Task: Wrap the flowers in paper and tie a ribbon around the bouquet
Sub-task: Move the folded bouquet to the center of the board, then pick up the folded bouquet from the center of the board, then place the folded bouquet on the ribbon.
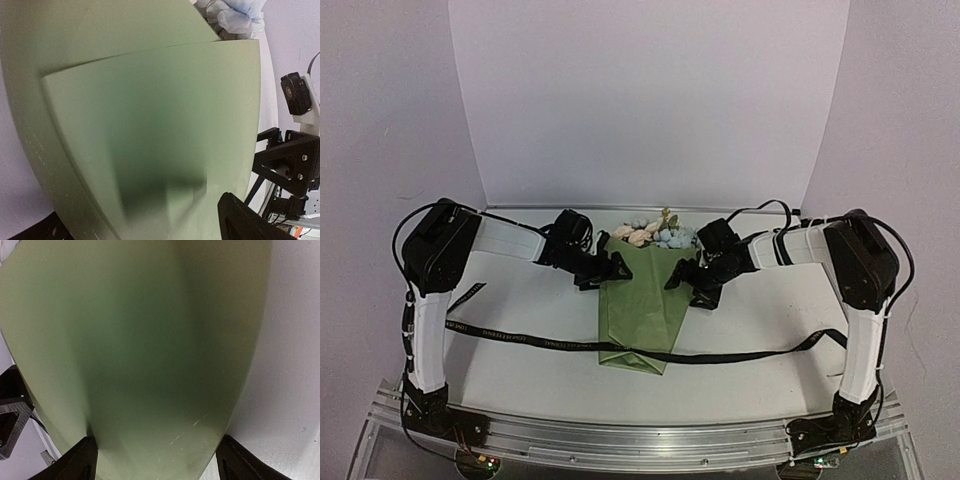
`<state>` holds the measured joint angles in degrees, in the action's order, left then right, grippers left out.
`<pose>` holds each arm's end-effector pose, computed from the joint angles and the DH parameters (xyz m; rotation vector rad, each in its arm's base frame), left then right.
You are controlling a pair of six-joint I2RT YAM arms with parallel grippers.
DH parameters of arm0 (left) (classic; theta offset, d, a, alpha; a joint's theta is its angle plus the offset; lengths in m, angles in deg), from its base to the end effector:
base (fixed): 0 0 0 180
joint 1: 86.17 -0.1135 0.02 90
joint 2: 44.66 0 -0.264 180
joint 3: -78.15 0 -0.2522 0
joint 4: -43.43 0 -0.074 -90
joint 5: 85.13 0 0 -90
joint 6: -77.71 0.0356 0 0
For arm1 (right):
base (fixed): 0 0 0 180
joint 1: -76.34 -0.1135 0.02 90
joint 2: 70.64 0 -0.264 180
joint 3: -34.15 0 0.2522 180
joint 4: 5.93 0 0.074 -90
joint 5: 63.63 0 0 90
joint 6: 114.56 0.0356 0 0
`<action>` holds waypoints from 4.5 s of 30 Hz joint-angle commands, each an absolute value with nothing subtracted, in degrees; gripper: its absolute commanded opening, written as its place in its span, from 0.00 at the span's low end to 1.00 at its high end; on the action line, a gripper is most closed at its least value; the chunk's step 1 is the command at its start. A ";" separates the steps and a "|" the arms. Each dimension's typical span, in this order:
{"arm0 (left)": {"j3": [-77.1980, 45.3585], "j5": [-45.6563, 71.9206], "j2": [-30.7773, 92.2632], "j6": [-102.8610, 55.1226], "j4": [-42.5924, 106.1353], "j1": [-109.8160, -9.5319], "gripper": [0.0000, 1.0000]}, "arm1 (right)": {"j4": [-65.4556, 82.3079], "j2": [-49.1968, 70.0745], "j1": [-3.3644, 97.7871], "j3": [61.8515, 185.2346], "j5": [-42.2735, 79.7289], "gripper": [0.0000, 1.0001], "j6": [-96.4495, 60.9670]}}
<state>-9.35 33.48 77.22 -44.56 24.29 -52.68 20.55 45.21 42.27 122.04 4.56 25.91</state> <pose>0.3650 -0.2619 0.1351 0.2771 2.5823 -1.0850 0.3406 0.2463 0.1458 0.2251 2.7590 0.9898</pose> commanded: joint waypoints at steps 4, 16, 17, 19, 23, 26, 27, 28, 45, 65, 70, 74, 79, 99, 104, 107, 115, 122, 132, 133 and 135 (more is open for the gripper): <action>-6.65 31.85 78.62 -43.72 19.40 -52.07 0.64 | 29.94 47.91 40.15 128.61 9.54 0.84 22.95; 0.29 33.37 82.50 -44.31 16.65 -52.13 0.10 | 33.47 50.13 39.94 134.63 10.84 0.71 20.81; 1.23 33.39 83.03 -44.40 16.29 -52.25 0.07 | 33.87 50.48 39.94 135.37 11.01 0.70 20.31; 3.11 33.31 83.97 -44.90 15.65 -52.61 0.01 | 34.72 51.54 39.98 137.52 11.23 0.69 18.89; 5.66 35.18 85.98 -47.14 15.28 -54.42 0.00 | 36.84 53.25 40.07 141.24 11.49 0.73 16.21; 6.86 37.11 86.97 -49.63 15.34 -56.31 0.00 | 38.09 53.17 40.29 142.69 11.36 0.81 14.28; 7.13 37.95 87.17 -50.37 15.64 -56.85 0.00 | 38.36 52.88 40.43 142.76 11.27 0.83 13.73; 7.59 39.04 87.48 -50.80 15.83 -57.47 0.00 | 38.50 52.51 40.58 142.79 11.13 0.86 13.30; 12.27 47.96 90.12 -58.75 15.43 -59.94 0.00 | 40.78 58.12 42.15 150.36 8.16 0.60 19.26; 11.70 47.80 90.02 -60.76 14.37 -60.32 0.00 | 41.17 57.27 42.50 148.32 9.58 0.60 21.89; 12.33 48.93 90.09 -62.03 14.37 -60.41 0.00 | 41.21 56.77 42.50 149.82 9.60 0.34 21.94; 12.11 49.56 89.67 -63.01 14.37 -60.42 0.00 | 42.64 56.11 42.48 151.23 9.66 0.13 21.86; 11.49 49.82 88.82 -63.36 13.91 -60.39 0.00 | 44.77 55.48 42.49 152.38 9.22 0.00 21.91; -0.79 49.79 80.61 -63.56 16.98 -59.89 0.00 | 47.41 50.02 40.89 148.33 8.68 0.00 23.65; -4.05 49.47 78.95 -63.73 18.27 -59.27 0.00 | 47.35 48.35 39.94 145.29 9.51 0.00 23.78; -6.41 49.17 77.95 -64.03 19.21 -58.75 0.00 | 46.92 47.34 39.18 143.15 10.06 0.00 23.96; -13.25 48.04 74.27 -65.19 22.97 -57.24 0.00 | 45.14 43.92 37.18 137.25 12.07 0.00 25.02; -17.41 45.83 71.90 -66.11 24.86 -56.06 0.00 | 44.11 41.85 36.52 133.46 13.90 0.02 25.06; -17.68 38.79 67.77 -65.41 23.46 -55.24 0.46 | 44.62 34.29 36.53 128.11 17.62 0.61 22.02; -17.73 37.22 66.61 -65.20 22.63 -55.26 0.54 | 45.08 32.84 36.54 127.25 18.56 0.67 21.62; -17.97 34.04 64.33 -64.53 20.95 -55.23 0.63 | 45.89 29.98 36.86 124.81 20.10 0.77 21.18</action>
